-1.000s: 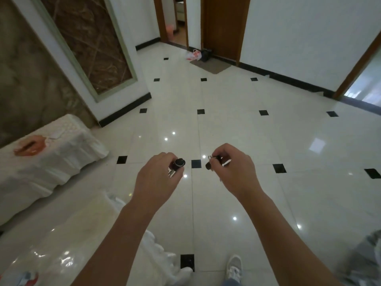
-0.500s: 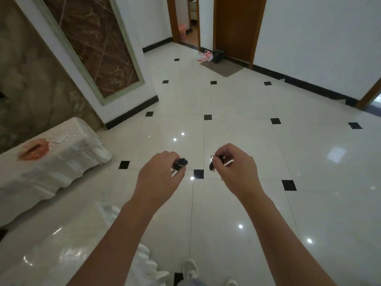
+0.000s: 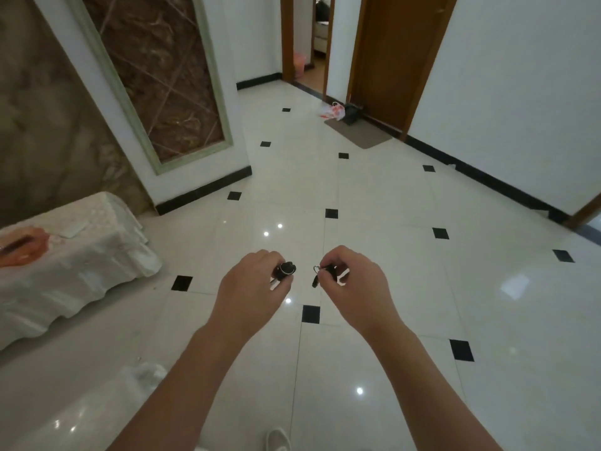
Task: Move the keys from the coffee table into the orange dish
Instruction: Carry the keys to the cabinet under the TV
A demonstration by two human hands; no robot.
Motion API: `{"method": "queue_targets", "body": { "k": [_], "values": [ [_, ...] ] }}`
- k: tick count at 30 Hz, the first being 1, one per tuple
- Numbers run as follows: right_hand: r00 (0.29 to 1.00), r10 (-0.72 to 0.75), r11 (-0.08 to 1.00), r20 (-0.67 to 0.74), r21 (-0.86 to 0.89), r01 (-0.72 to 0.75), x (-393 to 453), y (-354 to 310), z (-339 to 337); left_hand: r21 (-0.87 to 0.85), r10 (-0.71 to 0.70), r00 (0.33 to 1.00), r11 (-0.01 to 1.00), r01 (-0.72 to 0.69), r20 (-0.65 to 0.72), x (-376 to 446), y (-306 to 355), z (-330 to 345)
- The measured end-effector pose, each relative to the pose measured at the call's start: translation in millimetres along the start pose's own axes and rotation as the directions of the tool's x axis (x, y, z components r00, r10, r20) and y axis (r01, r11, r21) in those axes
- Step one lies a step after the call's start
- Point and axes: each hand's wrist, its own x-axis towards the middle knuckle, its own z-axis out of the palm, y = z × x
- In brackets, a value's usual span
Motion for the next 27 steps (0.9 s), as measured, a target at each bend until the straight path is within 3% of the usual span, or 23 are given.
{"method": "queue_targets", "body": {
  "k": [15,22,27],
  "values": [
    [0.966,-0.146,0.989,0.214,0.061,0.136,193,-18,92,0.129,-0.197,0.978,0.97,0.205,-0.067,132,-105,-21],
    [0.891,-0.281,0.959,0.357,0.068,0.275,300,-27,129,0.241,-0.276,0.954,0.924,0.297,-0.119,201,-138,-32],
    [0.783,-0.416,0.905,0.463,0.128,0.405,340,-58,170,0.262,-0.389,0.891,0.857,0.443,-0.234,205,-168,-50]
  ]
}}
